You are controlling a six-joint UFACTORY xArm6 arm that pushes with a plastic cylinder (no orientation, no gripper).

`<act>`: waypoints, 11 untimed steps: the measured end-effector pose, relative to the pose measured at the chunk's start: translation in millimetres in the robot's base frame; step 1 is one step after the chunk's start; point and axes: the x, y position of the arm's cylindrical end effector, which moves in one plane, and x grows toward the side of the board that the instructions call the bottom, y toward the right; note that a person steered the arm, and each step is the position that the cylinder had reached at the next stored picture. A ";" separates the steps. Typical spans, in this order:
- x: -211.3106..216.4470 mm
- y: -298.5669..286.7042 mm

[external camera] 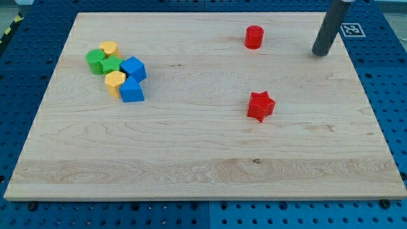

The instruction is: Slide the red circle to the center

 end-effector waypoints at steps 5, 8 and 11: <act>-51.6 -124.2; -19.4 -137.3; 26.6 -145.7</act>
